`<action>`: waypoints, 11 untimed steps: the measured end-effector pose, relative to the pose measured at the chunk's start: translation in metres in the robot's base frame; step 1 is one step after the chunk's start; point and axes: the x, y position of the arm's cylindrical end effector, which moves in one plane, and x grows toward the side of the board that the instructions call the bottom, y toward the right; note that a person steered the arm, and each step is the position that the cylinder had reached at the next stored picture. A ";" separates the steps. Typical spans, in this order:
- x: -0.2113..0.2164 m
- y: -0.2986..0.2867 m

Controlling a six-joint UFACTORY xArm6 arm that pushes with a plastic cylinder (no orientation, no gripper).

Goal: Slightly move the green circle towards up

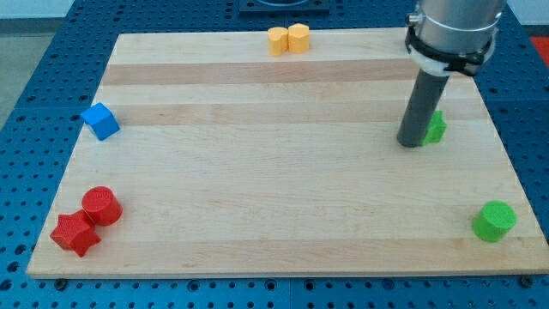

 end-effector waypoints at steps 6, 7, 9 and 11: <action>0.164 0.001; 0.178 0.008; 0.178 0.063; 0.168 0.061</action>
